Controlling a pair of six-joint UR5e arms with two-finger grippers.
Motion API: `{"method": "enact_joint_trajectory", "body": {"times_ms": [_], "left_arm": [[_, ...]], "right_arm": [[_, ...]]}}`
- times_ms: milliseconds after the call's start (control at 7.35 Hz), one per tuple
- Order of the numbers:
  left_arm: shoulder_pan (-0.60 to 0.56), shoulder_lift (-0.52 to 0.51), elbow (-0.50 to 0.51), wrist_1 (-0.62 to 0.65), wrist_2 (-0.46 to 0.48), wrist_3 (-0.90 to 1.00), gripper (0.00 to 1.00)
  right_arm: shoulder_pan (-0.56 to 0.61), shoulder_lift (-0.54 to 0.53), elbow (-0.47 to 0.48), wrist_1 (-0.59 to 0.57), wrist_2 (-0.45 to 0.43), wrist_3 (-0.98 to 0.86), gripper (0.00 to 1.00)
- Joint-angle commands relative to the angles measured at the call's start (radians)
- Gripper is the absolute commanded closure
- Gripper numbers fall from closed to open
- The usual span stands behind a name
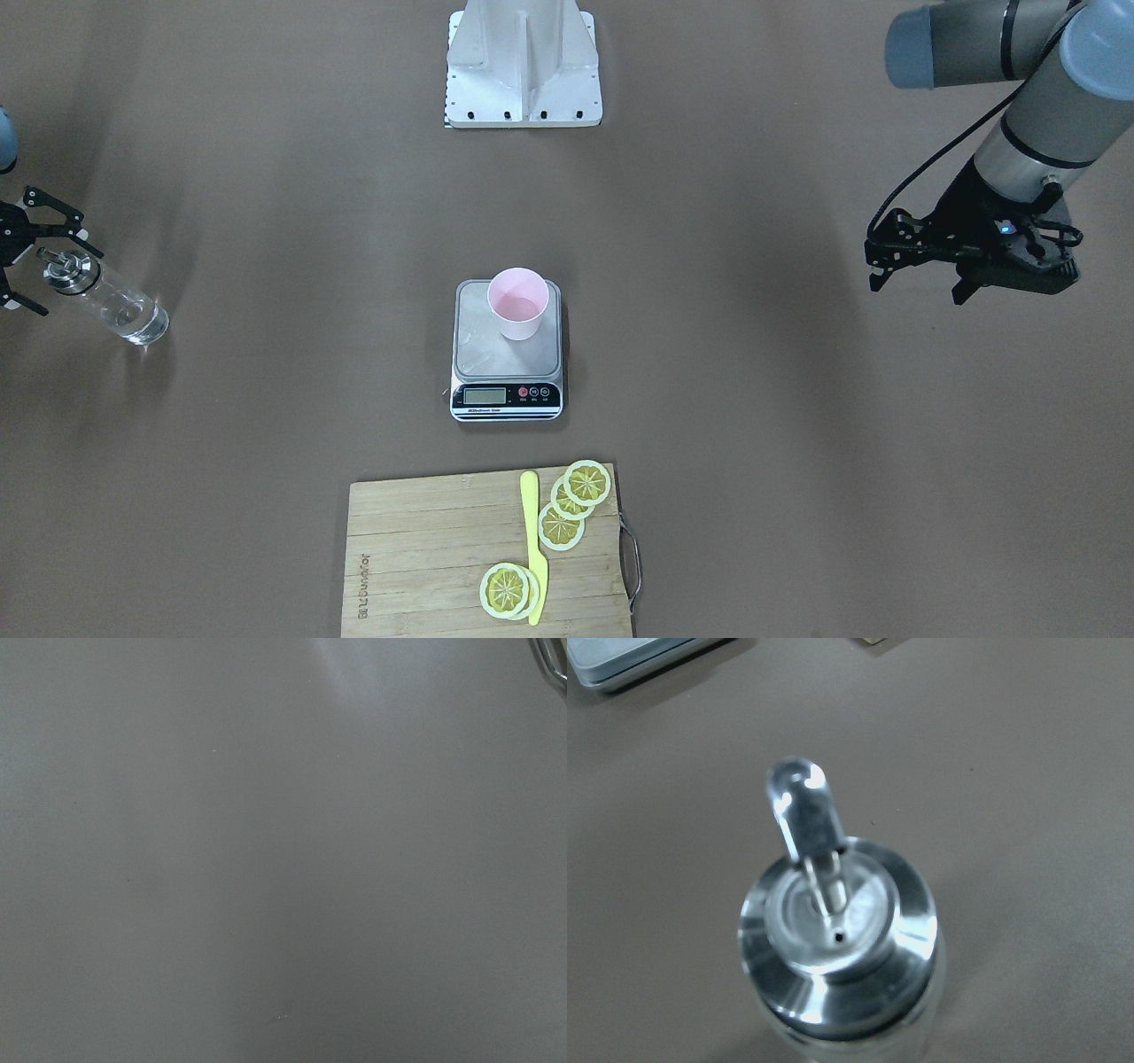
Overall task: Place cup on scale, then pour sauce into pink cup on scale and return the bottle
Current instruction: 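Move the right gripper toward the glass sauce bottle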
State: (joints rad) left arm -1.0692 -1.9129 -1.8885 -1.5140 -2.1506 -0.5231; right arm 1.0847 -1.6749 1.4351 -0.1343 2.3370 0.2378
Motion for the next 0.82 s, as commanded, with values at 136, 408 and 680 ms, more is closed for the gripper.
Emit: {"method": "enact_joint_trajectory", "body": {"times_ms": [136,408,680], "left_arm": [[0.0,0.0,0.0,0.0,0.0,-0.002,0.05],[0.0,-0.002,-0.001,0.0,0.002,-0.002,0.05],[0.0,0.0,-0.001,0.0,0.002,-0.002,0.05]], "right_arm": [[-0.045,0.003,-0.007,0.082,-0.082,0.032,0.0],[-0.063,0.003,-0.009,0.1,-0.088,0.046,0.0],[-0.072,0.007,-0.008,0.102,-0.091,0.046,0.0]]}}
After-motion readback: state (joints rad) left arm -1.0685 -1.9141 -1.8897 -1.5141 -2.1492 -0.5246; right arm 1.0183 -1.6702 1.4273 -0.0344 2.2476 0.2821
